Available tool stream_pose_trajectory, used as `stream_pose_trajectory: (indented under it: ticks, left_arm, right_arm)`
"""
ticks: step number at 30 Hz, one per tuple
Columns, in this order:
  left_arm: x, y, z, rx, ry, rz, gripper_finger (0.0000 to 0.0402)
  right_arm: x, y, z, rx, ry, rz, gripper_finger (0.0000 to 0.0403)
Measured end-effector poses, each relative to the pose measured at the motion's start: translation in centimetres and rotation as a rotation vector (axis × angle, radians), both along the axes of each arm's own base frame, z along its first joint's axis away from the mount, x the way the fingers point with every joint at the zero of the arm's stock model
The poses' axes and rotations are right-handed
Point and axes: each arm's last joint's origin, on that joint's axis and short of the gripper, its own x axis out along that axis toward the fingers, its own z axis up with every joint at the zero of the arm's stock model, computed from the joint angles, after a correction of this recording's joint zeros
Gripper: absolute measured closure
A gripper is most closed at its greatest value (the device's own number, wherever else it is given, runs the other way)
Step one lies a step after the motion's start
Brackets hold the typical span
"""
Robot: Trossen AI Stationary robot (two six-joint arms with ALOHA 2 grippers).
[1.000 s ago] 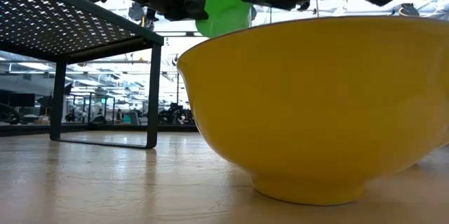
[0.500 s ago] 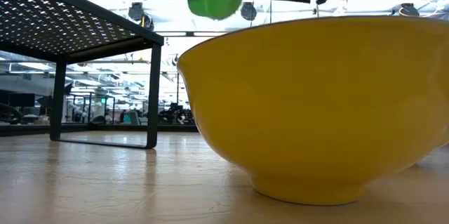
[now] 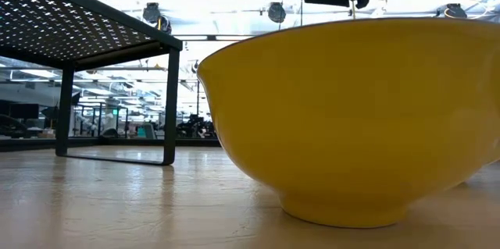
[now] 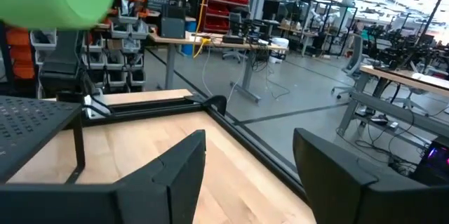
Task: Pick & Place Mini bowls
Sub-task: Stack the green bowl on the green bowls on the shelf
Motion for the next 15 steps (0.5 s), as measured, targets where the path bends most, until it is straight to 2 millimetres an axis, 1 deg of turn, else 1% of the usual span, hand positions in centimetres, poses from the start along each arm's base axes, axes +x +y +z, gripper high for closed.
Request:
stream_pose_trajectory:
  ticks: [4,8,11,15]
  left_arm:
    - [-2.4,-0.7,1.2,-0.030,-0.023,-0.045,0.0397]
    - [-4.1,-1.3,3.5,-0.072,0.014,-0.053,0.0398]
    - [-4.8,-1.9,5.3,-0.104,0.075,-0.121,0.0399]
    - [-4.7,-2.5,7.7,-0.192,0.201,-0.310,0.0399]
  right_arm:
    - [0.0,0.0,0.0,0.006,-0.005,-0.001,0.0197]
    - [0.0,-0.2,0.0,0.007,-0.009,-0.009,0.0197]
    - [0.0,-0.4,0.1,0.007,-0.011,-0.014,0.0197]
    - [0.0,-0.3,0.0,0.013,-0.014,-0.013,0.0197]
